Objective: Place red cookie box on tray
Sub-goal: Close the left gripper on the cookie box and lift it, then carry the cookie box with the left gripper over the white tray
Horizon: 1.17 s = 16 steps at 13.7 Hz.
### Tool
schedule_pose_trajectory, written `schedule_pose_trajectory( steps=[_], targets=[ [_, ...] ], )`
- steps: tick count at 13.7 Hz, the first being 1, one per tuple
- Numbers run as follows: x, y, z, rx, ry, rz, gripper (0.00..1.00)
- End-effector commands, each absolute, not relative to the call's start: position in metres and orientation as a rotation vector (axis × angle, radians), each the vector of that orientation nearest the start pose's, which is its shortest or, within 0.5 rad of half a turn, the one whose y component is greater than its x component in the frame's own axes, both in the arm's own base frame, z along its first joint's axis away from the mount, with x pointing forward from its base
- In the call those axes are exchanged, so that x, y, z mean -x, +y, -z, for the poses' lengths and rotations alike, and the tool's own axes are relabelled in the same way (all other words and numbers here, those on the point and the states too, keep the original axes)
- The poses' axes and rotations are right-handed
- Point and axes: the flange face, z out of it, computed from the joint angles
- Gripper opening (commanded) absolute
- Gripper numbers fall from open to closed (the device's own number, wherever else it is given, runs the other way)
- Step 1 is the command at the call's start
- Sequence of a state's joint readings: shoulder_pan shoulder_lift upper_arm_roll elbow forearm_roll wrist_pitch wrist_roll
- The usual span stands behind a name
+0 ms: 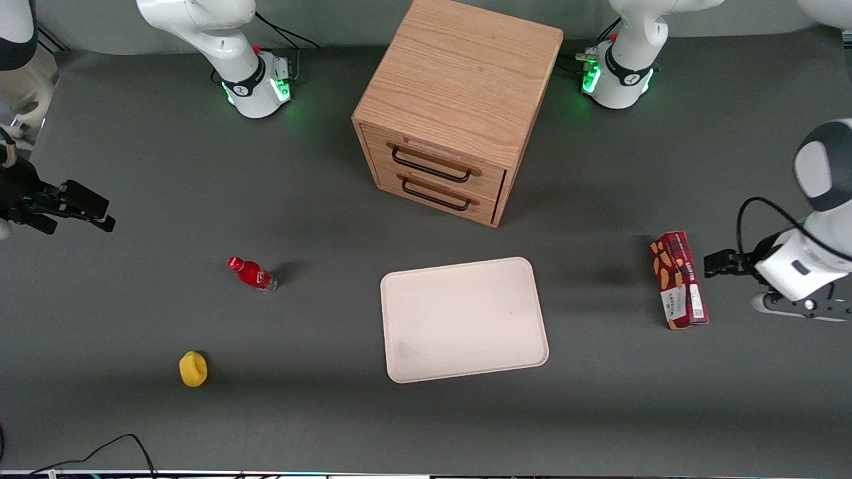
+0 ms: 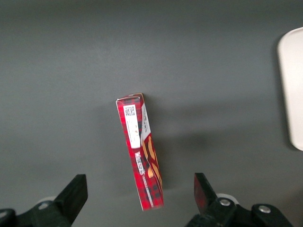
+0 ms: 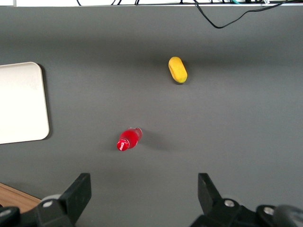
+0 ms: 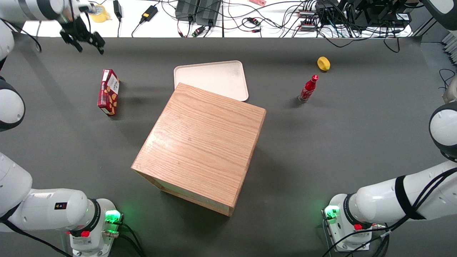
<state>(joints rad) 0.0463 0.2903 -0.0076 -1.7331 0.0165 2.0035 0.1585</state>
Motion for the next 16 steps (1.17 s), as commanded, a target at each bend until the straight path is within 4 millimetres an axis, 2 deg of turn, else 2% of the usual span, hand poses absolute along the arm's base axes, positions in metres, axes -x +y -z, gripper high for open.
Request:
schedule_pose_trajectory(
  steps=[1,3,4,5,8,9,10,12,14,15,16],
  targets=[
    [-0.608,0.043,-0.363,3.110,0.185,0.029,1.00],
    [-0.597,0.052,-0.305,3.106,0.165,0.117,1.00],
    [-0.594,0.059,-0.288,3.107,0.145,0.126,1.00],
    [-0.591,0.062,-0.275,3.108,0.139,0.126,0.90],
    [-0.593,0.060,-0.248,3.121,0.093,0.142,0.77],
    [-0.593,0.060,-0.244,3.122,0.089,0.145,0.47],
    [-0.593,0.061,-0.244,3.123,0.089,0.138,0.02],
    [-0.597,0.056,-0.251,3.124,0.091,0.138,0.00],
    [-0.606,0.035,-0.274,3.134,0.025,0.125,0.00],
    [-0.617,0.010,-0.295,3.139,-0.024,0.102,0.00],
    [-0.633,-0.022,-0.325,3.141,-0.072,0.092,0.00]
  ],
)
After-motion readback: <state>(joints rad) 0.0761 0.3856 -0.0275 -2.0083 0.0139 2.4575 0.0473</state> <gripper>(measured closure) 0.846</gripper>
